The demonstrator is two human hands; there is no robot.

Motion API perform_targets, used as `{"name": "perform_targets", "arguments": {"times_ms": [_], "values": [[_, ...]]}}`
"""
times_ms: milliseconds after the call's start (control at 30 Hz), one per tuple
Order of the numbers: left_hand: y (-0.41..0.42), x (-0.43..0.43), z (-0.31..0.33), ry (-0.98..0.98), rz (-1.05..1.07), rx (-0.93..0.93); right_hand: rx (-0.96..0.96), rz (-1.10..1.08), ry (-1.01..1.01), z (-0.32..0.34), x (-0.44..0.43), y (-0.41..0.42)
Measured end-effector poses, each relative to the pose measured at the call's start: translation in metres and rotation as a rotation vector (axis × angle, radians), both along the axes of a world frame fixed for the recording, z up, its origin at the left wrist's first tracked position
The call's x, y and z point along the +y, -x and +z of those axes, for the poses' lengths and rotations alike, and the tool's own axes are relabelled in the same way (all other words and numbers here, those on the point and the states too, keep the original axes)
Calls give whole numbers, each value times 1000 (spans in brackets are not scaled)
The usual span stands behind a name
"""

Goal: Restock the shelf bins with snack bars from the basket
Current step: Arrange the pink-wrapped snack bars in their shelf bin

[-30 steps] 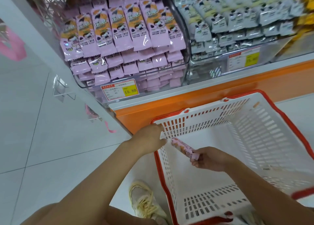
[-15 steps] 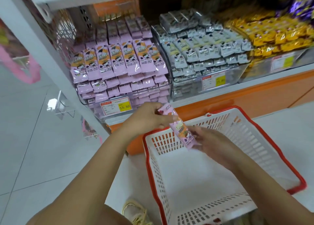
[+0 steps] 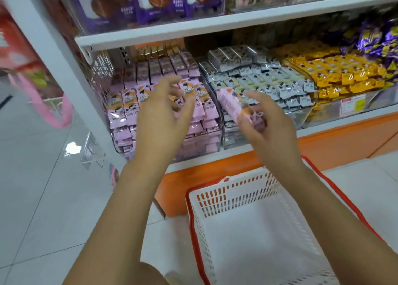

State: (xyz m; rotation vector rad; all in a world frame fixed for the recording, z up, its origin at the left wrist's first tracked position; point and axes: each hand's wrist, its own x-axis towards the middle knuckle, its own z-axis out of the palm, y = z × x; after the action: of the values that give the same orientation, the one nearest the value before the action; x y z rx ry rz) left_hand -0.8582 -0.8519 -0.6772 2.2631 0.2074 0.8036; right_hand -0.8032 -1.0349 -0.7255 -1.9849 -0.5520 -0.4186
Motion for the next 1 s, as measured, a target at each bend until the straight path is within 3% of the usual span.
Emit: {"name": "perform_targets", "arguments": {"times_ms": [100,233,367,500,567,800,1000], "values": [[0,20,4,-158,102,-34,-76,-78,113,12,23,-31],[-1,39,3,-235,111,45,-82,-68,280,15,62,-58],[-2,55,2,-320,144,187,-27,-29,312,17,86,-66],[4,72,-3,-405,140,361,19,127,264,12,78,-60],[6,79,-8,-423,135,405,-15,217,341,12,70,-56],[1,95,-24,-548,109,371,-273,484,795,33,78,-72],[-10,102,-31,-613,99,336,-367,469,983,36,98,-90]]}}
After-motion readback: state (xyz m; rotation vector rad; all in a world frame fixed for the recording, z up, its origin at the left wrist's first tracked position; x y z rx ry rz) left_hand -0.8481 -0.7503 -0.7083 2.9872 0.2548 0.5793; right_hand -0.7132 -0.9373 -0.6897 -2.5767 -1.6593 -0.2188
